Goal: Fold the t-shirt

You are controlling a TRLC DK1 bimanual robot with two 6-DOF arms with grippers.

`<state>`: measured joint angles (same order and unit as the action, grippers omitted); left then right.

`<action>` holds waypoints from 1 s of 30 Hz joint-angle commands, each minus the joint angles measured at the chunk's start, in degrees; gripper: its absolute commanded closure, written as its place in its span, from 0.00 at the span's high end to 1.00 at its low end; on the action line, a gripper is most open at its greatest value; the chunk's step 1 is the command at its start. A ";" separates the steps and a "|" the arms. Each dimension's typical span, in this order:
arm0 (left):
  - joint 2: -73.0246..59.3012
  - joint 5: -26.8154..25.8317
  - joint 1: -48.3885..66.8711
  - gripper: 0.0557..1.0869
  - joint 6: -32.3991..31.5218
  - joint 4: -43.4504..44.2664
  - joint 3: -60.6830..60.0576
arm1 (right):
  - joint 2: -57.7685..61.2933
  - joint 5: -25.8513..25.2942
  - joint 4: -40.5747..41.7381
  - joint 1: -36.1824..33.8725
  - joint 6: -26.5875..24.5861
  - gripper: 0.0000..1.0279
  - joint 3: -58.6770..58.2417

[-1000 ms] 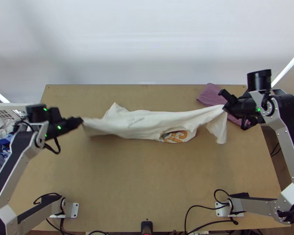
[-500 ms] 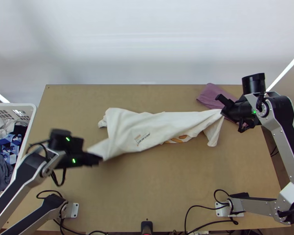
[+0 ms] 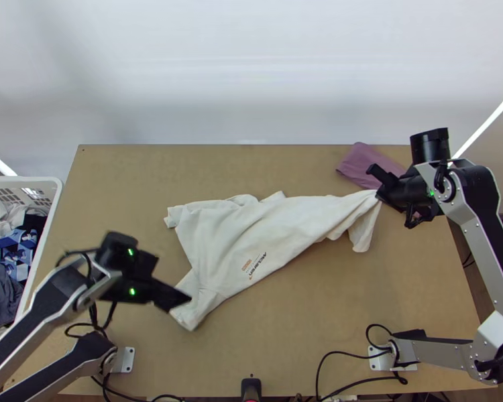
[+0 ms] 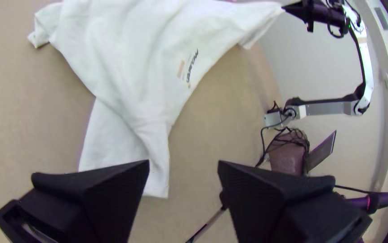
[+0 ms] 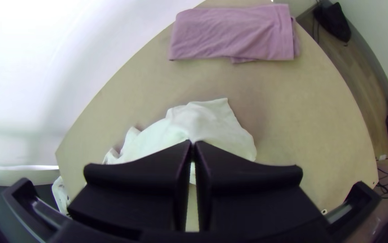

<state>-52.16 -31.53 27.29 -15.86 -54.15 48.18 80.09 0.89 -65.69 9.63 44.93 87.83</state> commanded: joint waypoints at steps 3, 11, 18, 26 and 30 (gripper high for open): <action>-8.92 -0.46 -9.45 0.96 3.82 0.80 8.33 | -1.52 -0.36 1.00 0.92 0.34 0.03 -1.52; -27.20 5.78 -14.81 0.90 1.71 5.37 18.44 | -1.61 -0.45 2.76 2.59 1.04 0.03 -2.84; -35.03 8.33 -14.63 0.90 1.62 10.64 20.72 | -1.70 -0.71 3.90 2.76 1.57 0.03 -3.02; -43.64 12.37 -14.02 0.90 2.15 14.78 23.01 | -2.05 -0.71 5.22 3.20 2.45 0.03 -2.75; -45.66 12.72 -13.23 0.64 2.06 18.73 23.27 | -2.22 -0.71 6.36 3.73 2.71 0.03 -2.49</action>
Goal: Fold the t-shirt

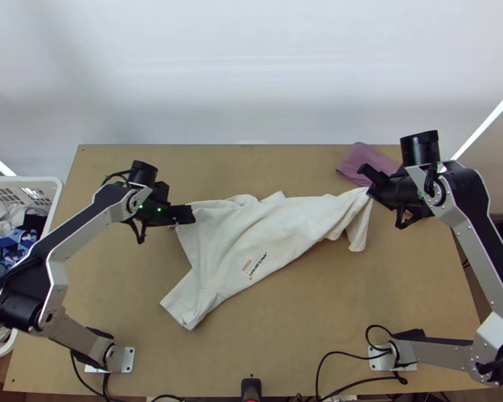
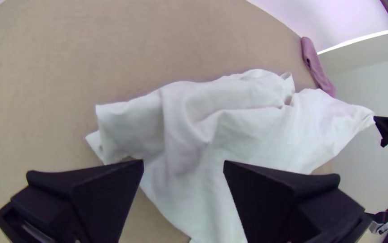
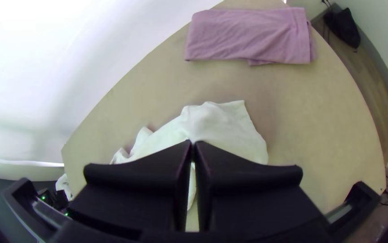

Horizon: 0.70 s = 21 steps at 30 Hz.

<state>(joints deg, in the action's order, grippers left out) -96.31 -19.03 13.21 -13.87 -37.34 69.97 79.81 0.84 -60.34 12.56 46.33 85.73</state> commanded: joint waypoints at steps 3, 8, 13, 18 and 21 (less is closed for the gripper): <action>-3.27 0.22 1.47 0.41 -0.02 5.61 1.48 | -2.03 -0.67 1.63 1.24 1.57 0.03 -0.13; -4.32 0.83 1.90 0.04 -1.42 11.59 1.92 | -2.12 -0.67 3.03 1.59 1.66 0.03 0.84; -4.15 1.27 -0.38 0.04 -6.08 11.24 11.06 | -1.76 -1.81 7.69 1.59 1.75 0.03 1.37; -4.76 1.54 -4.34 0.04 -8.72 8.78 24.42 | 0.87 -3.30 11.21 1.59 2.63 0.03 4.62; -5.29 1.54 -6.44 0.04 -10.48 6.93 32.51 | 3.07 -4.27 14.28 1.42 3.07 0.03 8.57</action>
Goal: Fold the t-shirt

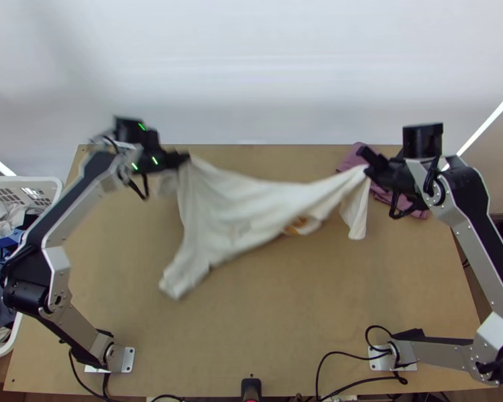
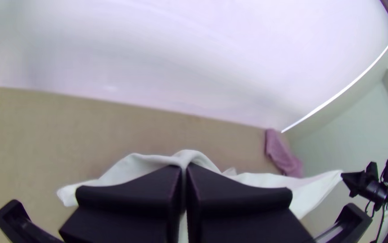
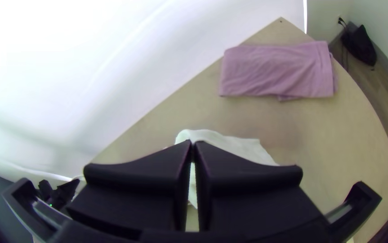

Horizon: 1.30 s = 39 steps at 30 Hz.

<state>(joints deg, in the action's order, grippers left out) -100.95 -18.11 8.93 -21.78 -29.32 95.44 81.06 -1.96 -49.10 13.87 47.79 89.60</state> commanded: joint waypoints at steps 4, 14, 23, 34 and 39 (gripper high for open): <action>0.75 0.71 -4.18 0.04 -4.76 -2.23 14.34 | 2.44 -2.97 10.25 -0.07 1.60 0.03 9.63; 14.11 -2.72 -1.81 0.04 -2.48 -17.52 4.49 | -2.66 -3.05 14.30 1.42 0.55 0.03 7.52; 30.37 -9.84 11.11 0.04 1.74 -24.91 -20.56 | -3.80 -2.97 11.57 0.37 -0.42 0.03 3.47; 31.78 -11.51 40.73 0.04 2.09 -28.16 -31.45 | -2.13 -3.05 11.48 0.28 -0.86 0.03 2.33; 28.79 -11.69 46.44 0.32 3.67 -27.10 -31.81 | -2.31 -3.05 11.31 -0.07 -0.94 0.03 1.10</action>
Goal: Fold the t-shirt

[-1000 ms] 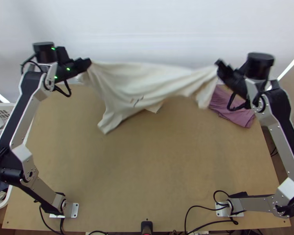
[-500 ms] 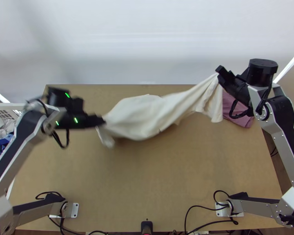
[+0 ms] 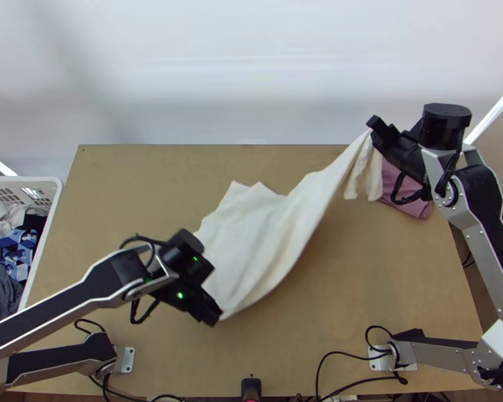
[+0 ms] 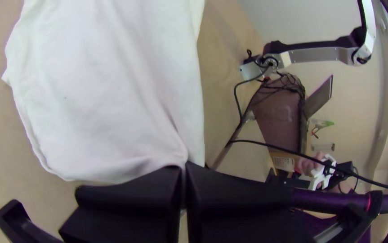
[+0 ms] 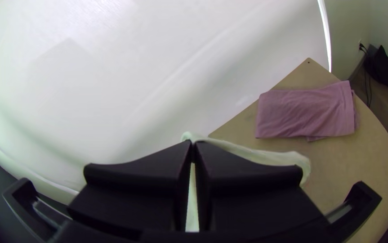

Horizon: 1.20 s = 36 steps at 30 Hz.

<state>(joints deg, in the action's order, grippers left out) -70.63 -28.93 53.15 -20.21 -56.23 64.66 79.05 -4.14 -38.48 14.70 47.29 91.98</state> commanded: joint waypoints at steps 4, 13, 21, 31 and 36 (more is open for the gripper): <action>-1.79 -0.69 -0.06 0.91 5.09 0.86 3.01 | -0.74 -0.87 0.69 -1.08 -0.71 0.03 -1.81; -8.47 -8.60 -20.54 0.91 7.46 3.84 13.65 | -1.09 -0.87 0.69 -1.08 -0.62 0.03 -2.95; -26.22 -8.95 -30.73 0.91 1.75 5.34 24.46 | -1.09 -0.87 1.13 -0.46 0.44 0.03 -3.65; -38.53 -1.75 -33.98 0.89 1.13 19.58 30.35 | -1.26 -0.87 2.97 1.12 0.70 0.03 -5.41; -44.68 0.10 -33.72 0.76 1.93 19.75 33.51 | -1.17 -0.87 3.94 1.56 0.70 0.03 -5.68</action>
<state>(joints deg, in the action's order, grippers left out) -111.87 -30.02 19.27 -18.22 -36.69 96.18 79.05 -4.34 -36.47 15.75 46.89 86.91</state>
